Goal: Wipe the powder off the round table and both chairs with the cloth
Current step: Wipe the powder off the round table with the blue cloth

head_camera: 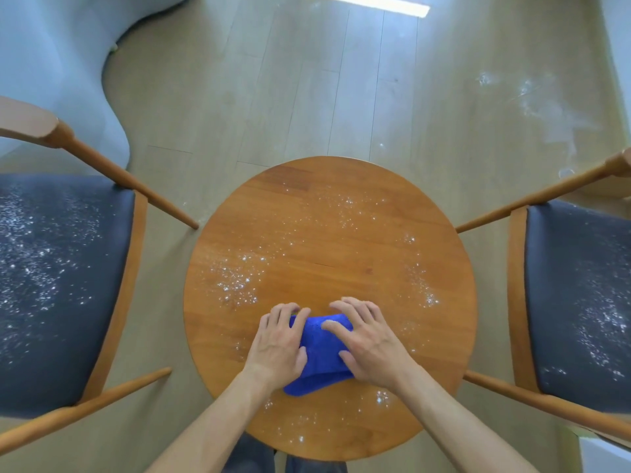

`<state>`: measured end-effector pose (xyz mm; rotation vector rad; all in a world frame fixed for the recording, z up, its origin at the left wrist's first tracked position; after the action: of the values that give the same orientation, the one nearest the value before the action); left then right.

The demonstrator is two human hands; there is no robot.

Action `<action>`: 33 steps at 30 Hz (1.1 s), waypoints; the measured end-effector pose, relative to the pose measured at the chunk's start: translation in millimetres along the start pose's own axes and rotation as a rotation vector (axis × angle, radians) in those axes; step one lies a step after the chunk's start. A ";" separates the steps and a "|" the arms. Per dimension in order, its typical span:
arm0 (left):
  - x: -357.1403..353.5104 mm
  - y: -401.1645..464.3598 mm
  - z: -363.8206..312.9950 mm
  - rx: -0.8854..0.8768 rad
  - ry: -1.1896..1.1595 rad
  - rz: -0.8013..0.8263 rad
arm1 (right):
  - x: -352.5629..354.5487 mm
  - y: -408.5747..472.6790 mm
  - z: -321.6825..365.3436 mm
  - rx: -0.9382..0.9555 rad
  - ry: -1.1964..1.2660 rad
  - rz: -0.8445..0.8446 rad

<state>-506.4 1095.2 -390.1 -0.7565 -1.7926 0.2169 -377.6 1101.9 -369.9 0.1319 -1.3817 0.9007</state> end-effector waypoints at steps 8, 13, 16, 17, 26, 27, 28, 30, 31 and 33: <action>12.8 6.2 -21.7 -0.163 -0.075 -0.100 | -31.1 -11.4 14.3 -0.093 -0.028 0.126; 21.1 11.3 -10.7 -0.025 -0.304 -0.218 | -37.0 -10.9 26.1 -0.144 0.028 -0.032; 19.3 -0.6 12.6 0.083 -0.288 -0.230 | -51.7 -7.5 38.5 -0.069 0.014 -0.002; 18.2 -3.2 18.5 0.090 -0.269 -0.219 | -54.6 -4.4 39.9 -0.097 0.017 0.008; 5.6 34.8 4.7 0.019 -0.111 -0.107 | -75.5 3.1 44.1 -0.361 0.015 -0.136; 6.2 43.5 0.1 0.000 -0.104 -0.099 | -76.7 -0.2 38.4 -0.339 -0.018 -0.155; 8.1 52.5 -3.3 -0.015 -0.099 -0.099 | -77.6 -3.7 29.3 -0.328 -0.044 -0.176; 11.7 71.2 -9.1 -0.043 -0.054 -0.105 | -75.5 -11.9 -2.5 -0.364 -0.070 -0.236; 10.2 80.3 -12.2 -0.050 -0.013 -0.081 | -71.6 -16.9 -24.9 -0.409 -0.084 -0.267; 1.1 94.9 -15.9 -0.042 0.066 -0.005 | -61.5 -28.1 -75.2 -0.511 -0.133 -0.320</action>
<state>-455.7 1166.2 -430.7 -0.7806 -1.7407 0.1496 -296.5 1097.1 -430.2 0.0196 -1.6182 0.2621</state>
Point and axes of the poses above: each hand's wrist, its own y-axis towards the middle knuckle, its own x-axis out of the back of the hand, z = x × y, the point moved 8 cm from there along y, towards the middle knuckle, and after that the axes turned 12 degrees about z, right-handed, at the moved point
